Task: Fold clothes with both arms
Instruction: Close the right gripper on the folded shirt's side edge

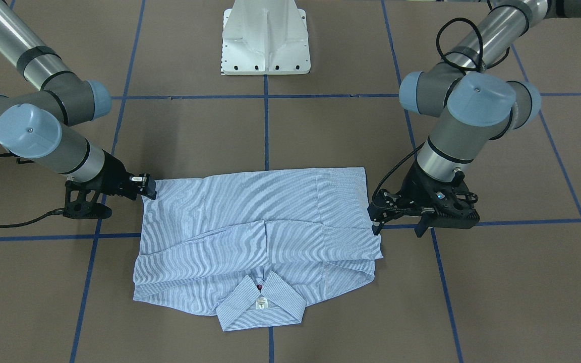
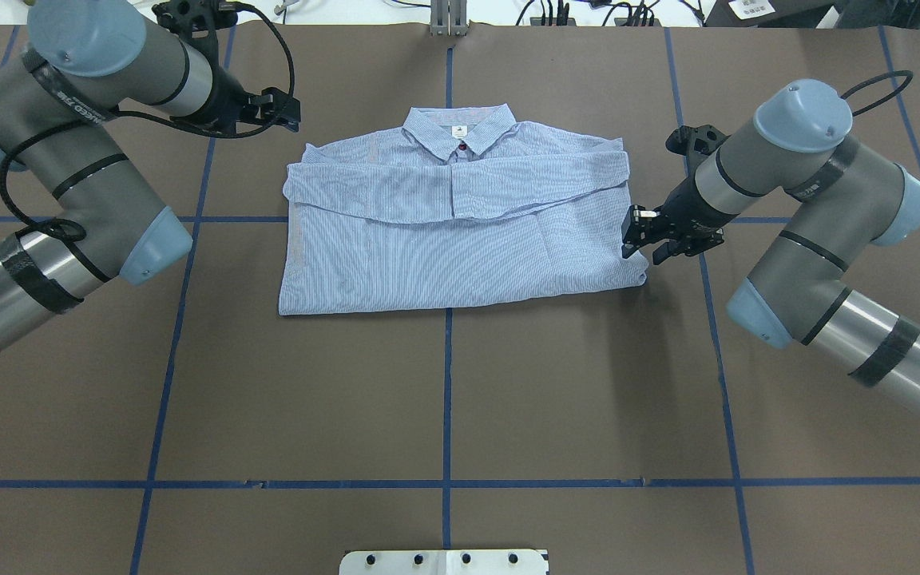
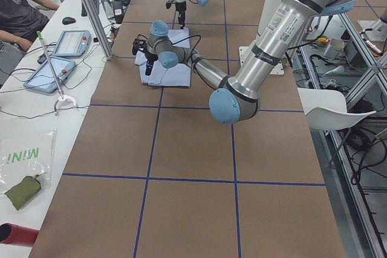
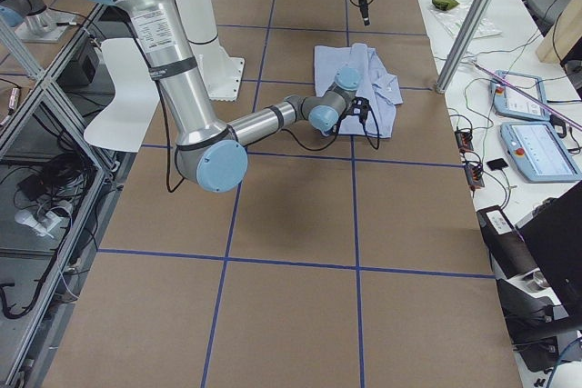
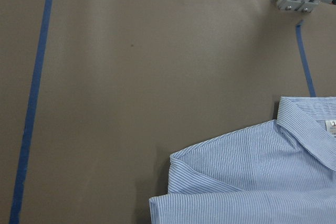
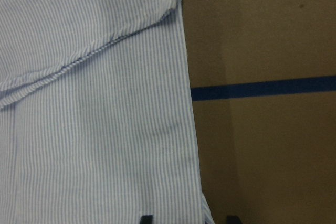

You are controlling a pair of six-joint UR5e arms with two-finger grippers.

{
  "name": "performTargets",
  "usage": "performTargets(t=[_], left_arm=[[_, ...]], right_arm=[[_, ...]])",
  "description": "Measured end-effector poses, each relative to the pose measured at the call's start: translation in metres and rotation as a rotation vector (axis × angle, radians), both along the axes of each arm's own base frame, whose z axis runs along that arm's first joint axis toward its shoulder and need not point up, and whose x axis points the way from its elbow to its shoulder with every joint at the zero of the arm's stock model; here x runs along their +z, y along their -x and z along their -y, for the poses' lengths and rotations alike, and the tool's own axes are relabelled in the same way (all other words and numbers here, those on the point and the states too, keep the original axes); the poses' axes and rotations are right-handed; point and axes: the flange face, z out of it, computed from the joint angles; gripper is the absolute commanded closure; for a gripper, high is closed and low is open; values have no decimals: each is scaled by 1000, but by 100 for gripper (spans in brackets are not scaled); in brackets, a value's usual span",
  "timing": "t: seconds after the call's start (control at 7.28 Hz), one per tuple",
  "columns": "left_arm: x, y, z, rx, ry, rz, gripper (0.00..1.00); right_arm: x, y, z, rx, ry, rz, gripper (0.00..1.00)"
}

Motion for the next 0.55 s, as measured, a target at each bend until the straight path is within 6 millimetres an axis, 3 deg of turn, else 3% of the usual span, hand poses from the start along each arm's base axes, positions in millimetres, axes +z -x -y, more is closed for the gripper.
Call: performTargets(t=[0.27, 0.41, 0.55], left_arm=[[-2, 1, 0, -2, -4, -3, 0], [-2, 1, 0, -3, -4, -3, 0], [-2, 2, 0, -3, -4, -3, 0]], right_arm=[[0, 8, -6, -14, 1, -1, 46], [0, 11, -8, -20, 1, -1, 82], [-1, 12, -10, -22, -1, 1, 100]])
